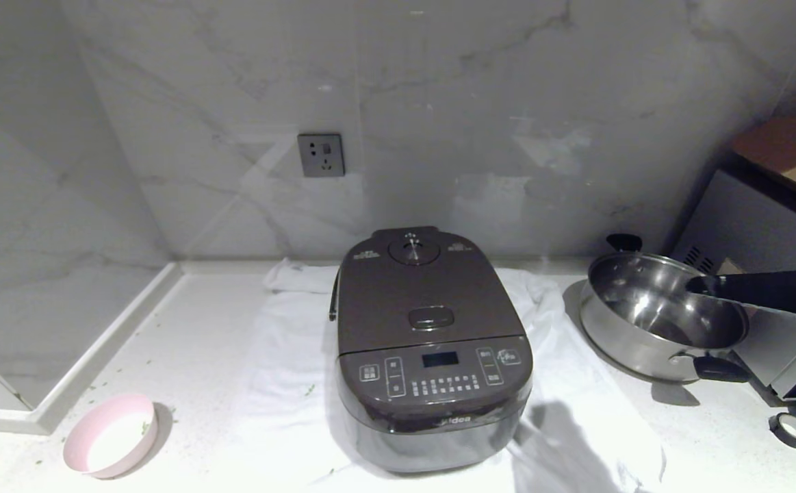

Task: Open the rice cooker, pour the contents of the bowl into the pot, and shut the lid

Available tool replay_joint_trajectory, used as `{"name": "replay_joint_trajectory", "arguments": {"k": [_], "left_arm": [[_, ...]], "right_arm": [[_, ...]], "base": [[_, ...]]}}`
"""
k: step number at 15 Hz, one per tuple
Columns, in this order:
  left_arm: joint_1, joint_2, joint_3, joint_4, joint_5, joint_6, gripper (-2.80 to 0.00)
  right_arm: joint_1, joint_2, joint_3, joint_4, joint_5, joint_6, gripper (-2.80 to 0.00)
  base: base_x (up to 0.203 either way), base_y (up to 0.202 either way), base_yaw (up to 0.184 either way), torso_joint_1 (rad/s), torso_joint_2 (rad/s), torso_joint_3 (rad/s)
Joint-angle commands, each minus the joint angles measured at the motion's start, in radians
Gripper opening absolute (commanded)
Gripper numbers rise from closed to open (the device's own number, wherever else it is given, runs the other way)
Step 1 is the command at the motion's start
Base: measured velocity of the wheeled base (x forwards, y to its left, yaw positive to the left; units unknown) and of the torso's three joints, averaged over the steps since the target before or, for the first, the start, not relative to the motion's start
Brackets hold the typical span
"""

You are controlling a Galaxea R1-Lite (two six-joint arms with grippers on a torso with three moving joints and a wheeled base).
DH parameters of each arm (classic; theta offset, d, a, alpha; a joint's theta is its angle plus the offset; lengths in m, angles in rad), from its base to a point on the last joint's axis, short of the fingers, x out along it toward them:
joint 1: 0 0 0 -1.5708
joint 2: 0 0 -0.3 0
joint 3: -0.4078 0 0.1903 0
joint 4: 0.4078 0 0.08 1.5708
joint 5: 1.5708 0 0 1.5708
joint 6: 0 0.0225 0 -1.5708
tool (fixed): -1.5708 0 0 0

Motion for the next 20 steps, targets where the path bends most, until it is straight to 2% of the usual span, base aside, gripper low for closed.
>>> {"name": "replay_joint_trajectory", "arguments": {"k": [1, 3, 7, 9, 13, 17, 20], "left_arm": [[0.001, 0.0, 0.0, 0.0, -0.001, 0.002, -2.8], [0.001, 0.0, -0.001, 0.0, -0.001, 0.002, -2.8], [-0.001, 0.0, -0.002, 0.003, -0.001, 0.0, -2.8], [-0.002, 0.0, -0.002, 0.003, 0.001, -0.003, -2.8], [-0.002, 0.0, -0.002, 0.003, -0.001, -0.003, -2.8], [-0.002, -0.002, -0.002, 0.003, 0.001, -0.005, -2.8], [-0.002, 0.0, -0.002, 0.002, 0.001, -0.006, -2.8]], "right_arm": [[0.0, -0.164, -0.005, 0.058, -0.092, -0.055, -2.8], [0.0, -0.241, -0.005, 0.094, -0.189, -0.123, -2.8], [-0.012, -0.376, -0.006, 0.158, -0.342, -0.178, -2.8], [-0.045, -0.437, -0.005, 0.174, -0.402, -0.246, -2.8], [-0.278, -0.524, 0.007, 0.195, -0.42, -0.343, -2.8], [-0.432, -0.642, 0.037, 0.193, -0.413, -0.474, -2.8], [-0.5, -0.751, 0.095, 0.188, -0.365, -0.524, -2.8]], "base": [[0.0, 0.0, 0.0, 0.0, 0.0, 0.0], [0.0, 0.0, 0.0, 0.0, 0.0, 0.0], [0.0, 0.0, 0.0, 0.0, 0.0, 0.0], [0.0, 0.0, 0.0, 0.0, 0.0, 0.0], [0.0, 0.0, 0.0, 0.0, 0.0, 0.0], [0.0, 0.0, 0.0, 0.0, 0.0, 0.0], [0.0, 0.0, 0.0, 0.0, 0.0, 0.0]]}}
